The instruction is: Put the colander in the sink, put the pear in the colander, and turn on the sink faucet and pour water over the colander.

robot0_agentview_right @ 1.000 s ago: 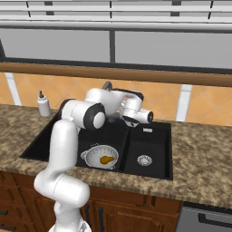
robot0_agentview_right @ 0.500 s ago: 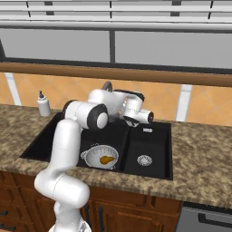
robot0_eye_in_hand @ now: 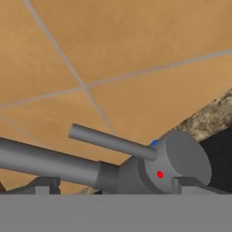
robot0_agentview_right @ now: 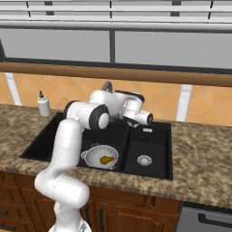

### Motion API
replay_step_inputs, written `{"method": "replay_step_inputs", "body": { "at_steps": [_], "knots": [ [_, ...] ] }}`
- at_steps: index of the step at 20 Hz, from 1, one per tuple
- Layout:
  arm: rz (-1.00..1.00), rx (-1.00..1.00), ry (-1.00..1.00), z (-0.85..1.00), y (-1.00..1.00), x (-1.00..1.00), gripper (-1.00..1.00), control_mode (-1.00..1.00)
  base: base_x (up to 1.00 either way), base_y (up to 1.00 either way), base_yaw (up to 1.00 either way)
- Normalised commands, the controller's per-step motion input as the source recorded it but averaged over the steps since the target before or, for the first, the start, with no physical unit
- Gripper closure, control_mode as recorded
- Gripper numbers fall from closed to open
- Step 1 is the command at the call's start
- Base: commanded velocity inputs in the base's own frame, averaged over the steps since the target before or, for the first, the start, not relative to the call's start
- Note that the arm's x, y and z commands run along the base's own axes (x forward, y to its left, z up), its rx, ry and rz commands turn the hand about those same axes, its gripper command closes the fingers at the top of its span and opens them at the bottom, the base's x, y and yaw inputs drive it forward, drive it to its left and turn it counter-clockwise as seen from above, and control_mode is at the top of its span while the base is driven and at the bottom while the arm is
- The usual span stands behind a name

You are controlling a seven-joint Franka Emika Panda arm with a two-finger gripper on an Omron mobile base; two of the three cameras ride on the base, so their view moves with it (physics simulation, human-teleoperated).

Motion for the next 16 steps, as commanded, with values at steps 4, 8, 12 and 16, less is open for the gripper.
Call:
{"method": "replay_step_inputs", "body": {
  "at_steps": [4, 8, 12, 16],
  "knots": [
    [-0.04, 0.00, 0.00, -0.07, 0.00, 0.13, -1.00, -1.00, 0.00, 0.00, 0.00],
    [-0.03, 0.00, 0.00, -0.04, 0.00, 0.21, -1.00, -1.00, 0.00, 0.00, 0.00],
    [-0.02, 0.00, 0.00, -0.07, 0.00, 0.25, -1.00, -1.00, 0.00, 0.00, 0.00],
    [0.00, 0.00, 0.00, -0.05, 0.00, 0.28, -1.00, -1.00, 0.00, 0.00, 0.00]
  ]
}}
